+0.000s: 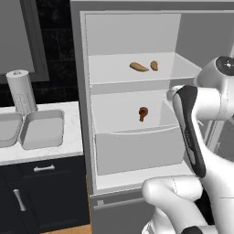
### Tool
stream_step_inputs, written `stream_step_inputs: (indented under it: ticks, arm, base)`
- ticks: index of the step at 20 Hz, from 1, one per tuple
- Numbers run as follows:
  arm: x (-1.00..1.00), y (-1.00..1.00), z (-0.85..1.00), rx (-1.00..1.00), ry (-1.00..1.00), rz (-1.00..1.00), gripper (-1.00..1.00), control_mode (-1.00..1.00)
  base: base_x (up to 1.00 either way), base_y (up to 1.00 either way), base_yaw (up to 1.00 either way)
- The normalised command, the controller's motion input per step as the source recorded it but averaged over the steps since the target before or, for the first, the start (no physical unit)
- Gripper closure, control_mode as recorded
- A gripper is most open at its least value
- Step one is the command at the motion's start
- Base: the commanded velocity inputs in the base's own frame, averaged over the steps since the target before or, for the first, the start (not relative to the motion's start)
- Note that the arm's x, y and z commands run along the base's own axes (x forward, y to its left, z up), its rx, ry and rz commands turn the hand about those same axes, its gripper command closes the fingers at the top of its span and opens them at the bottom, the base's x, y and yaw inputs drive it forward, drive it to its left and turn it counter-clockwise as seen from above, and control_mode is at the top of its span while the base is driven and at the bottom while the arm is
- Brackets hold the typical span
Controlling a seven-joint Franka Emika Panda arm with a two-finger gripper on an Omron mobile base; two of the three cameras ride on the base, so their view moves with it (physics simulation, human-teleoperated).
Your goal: Place one sweet potato and one chicken drumstick in each tupperware on the nearby counter, to pack two identical lunches.
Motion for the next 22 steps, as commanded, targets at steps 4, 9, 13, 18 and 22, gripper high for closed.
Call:
stream_step_inputs:
  ticks: [4,9,13,18,22]
  arm:
    - [-0.93,0.28,-0.47,0.0,0.16,0.0,1.0,-1.0]
    - [-0.78,0.31,-0.37,0.0,0.06,0.0,1.0,1.0]
    - [0.0,0.0,0.0,0.0,0.0,0.0,1.0,1.0]
    - [0.0,0.0,0.0,0.0,0.0,0.0,1.0,1.0]
    - [0.0,0.0,0.0,0.0,0.0,0.0,1.0,1.0]
  base:
    - [0.0,0.0,0.0]
    - [-0.09,0.2,0.0]
    - [-0.23,1.0,0.0]
    - [-0.08,1.0,-0.01]
    - [-0.21,1.0,0.01]
